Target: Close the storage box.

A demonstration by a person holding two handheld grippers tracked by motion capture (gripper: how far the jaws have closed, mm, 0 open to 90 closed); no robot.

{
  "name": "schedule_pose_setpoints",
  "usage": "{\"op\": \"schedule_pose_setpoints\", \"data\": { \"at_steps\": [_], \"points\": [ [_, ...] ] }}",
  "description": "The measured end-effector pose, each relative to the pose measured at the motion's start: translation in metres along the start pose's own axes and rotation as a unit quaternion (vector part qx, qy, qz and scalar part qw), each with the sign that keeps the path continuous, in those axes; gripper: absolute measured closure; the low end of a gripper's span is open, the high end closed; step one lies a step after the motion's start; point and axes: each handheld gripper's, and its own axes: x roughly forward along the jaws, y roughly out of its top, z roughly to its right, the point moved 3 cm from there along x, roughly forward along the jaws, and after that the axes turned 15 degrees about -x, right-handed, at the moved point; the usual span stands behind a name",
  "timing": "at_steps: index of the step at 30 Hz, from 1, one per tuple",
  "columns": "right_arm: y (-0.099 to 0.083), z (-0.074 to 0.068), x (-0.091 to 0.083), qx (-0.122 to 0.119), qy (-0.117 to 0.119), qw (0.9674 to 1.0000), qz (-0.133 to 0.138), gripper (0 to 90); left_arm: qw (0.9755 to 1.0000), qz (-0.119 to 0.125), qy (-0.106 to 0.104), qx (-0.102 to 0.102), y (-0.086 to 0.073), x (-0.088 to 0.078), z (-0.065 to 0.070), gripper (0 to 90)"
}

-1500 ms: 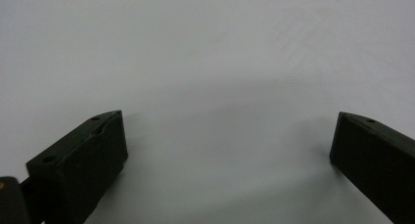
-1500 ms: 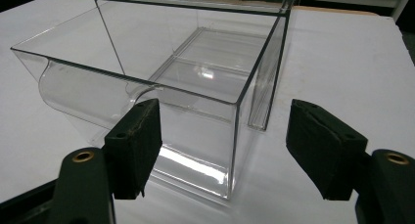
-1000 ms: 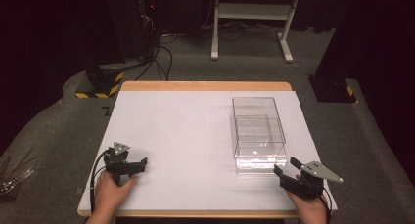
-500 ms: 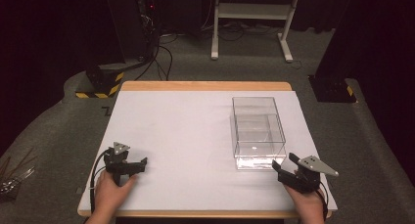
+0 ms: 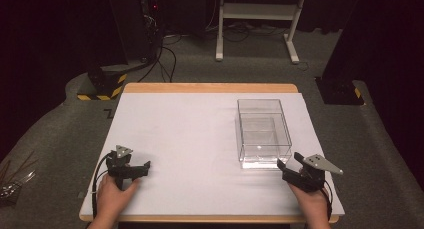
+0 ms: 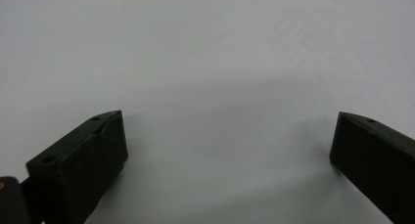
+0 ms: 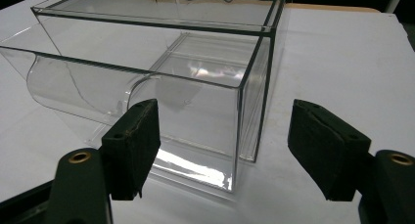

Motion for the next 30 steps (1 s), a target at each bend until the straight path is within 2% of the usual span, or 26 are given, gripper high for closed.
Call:
{"op": "schedule_pose_setpoints", "data": {
  "at_steps": [30],
  "points": [
    [0.01,0.011,0.023,0.008,-0.011,0.9999,-0.003,27.9,1.0,0.0,0.0,0.0,0.0,0.0,0.0,0.7]
  ]
}}
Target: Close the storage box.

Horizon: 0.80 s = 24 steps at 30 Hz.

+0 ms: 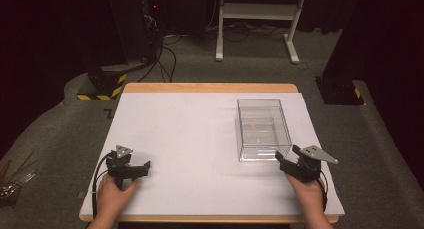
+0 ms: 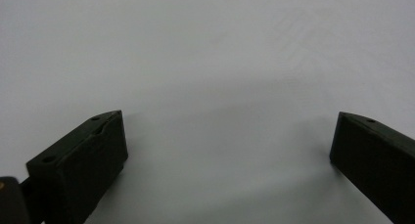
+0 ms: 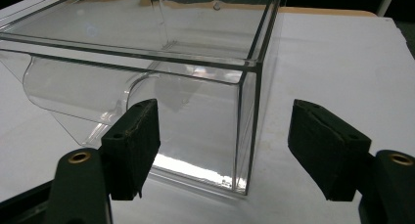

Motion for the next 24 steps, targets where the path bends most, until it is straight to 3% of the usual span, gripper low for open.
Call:
{"op": "schedule_pose_setpoints", "data": {
  "at_steps": [24],
  "points": [
    [0.007,0.007,0.017,0.013,-0.01,0.9999,-0.003,28.1,1.0,0.0,0.0,0.0,0.0,0.0,0.0,0.7]
  ]
}}
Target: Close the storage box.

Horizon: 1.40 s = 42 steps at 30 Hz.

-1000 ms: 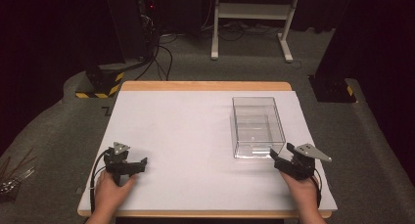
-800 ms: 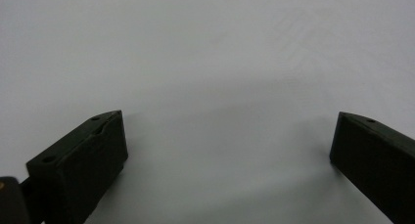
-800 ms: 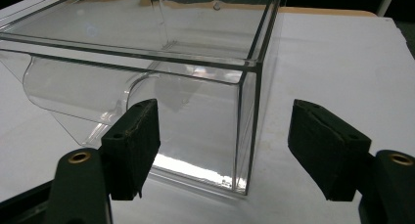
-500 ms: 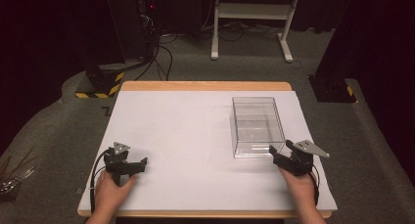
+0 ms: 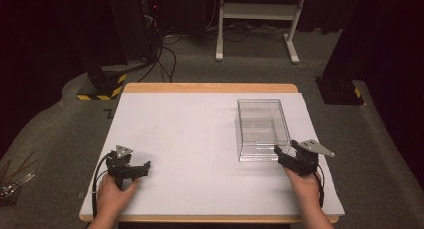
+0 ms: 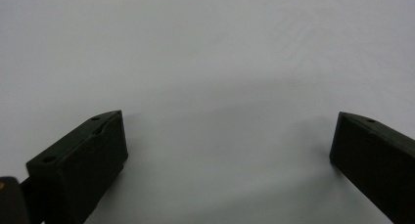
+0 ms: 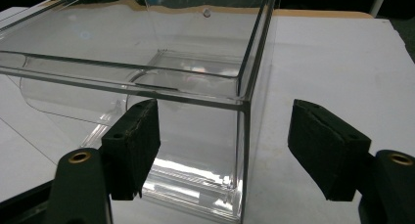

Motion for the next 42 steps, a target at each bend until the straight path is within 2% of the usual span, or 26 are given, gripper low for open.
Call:
{"op": "schedule_pose_setpoints", "data": {
  "at_steps": [6,29,42],
  "points": [
    [0.002,0.001,0.004,-0.001,-0.004,1.0,-0.001,28.3,1.0,0.0,0.0,0.0,0.0,0.0,0.0,0.7],
    [0.003,0.002,0.004,-0.002,0.002,1.0,-0.005,28.5,1.0,0.0,0.0,0.0,0.0,0.0,0.0,0.7],
    [-0.006,-0.002,-0.013,-0.003,0.006,1.0,-0.003,29.2,1.0,0.0,0.0,0.0,0.0,0.0,0.0,0.7]
  ]
}}
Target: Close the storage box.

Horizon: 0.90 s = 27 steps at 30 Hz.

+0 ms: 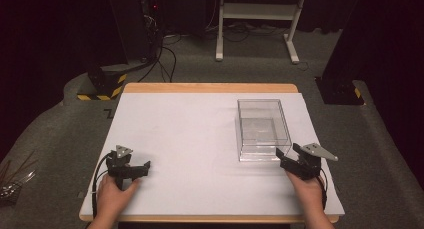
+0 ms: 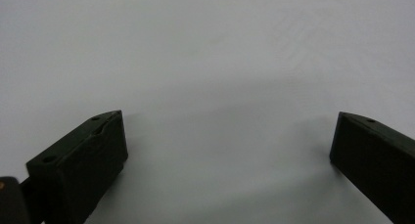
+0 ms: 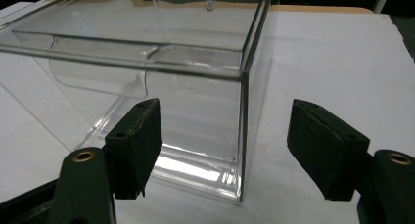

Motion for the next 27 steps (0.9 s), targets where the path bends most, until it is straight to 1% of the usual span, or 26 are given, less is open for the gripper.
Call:
{"op": "schedule_pose_setpoints", "data": {
  "at_steps": [5,6,11,18,19,20,22,24,25,27],
  "points": [
    [-0.008,-0.001,-0.007,-0.001,0.001,1.0,-0.004,29.2,1.0,0.0,0.0,0.0,0.0,0.0,0.0,0.7],
    [-0.014,-0.001,-0.01,-0.004,0.001,1.0,-0.008,29.2,1.0,0.0,0.0,0.0,0.0,0.0,0.0,0.7],
    [-0.028,-0.001,-0.019,-0.007,-0.002,0.9998,-0.02,29.2,1.0,0.0,0.0,0.0,0.0,0.0,0.0,0.7],
    [-0.049,0.005,-0.025,-0.006,-0.015,0.9989,-0.045,29.3,1.0,0.0,0.0,0.0,0.0,0.0,0.0,0.7],
    [-0.05,0.006,-0.025,-0.006,-0.014,0.9988,-0.047,29.3,1.0,0.0,0.0,0.0,0.0,0.0,0.0,0.7],
    [-0.05,0.006,-0.026,-0.011,-0.018,0.9986,-0.048,29.6,1.0,0.0,0.0,0.0,0.0,0.0,0.0,0.7],
    [-0.051,0.005,-0.024,-0.027,-0.024,0.9976,-0.059,29.4,1.0,0.0,0.0,0.0,0.0,0.0,0.0,0.7],
    [-0.054,0.003,-0.022,-0.026,-0.019,0.997,-0.07,29.1,1.0,0.001,0.0,0.0,0.0,0.0,0.0,0.7],
    [-0.054,0.003,-0.021,-0.031,-0.02,0.9968,-0.071,29.1,1.0,0.001,0.0,0.001,0.0,0.0,0.0,0.7],
    [-0.054,0.002,-0.021,-0.033,-0.02,0.9967,-0.071,29.1,1.0,0.001,0.001,0.002,0.0,0.0,0.0,0.8]
  ]
}}
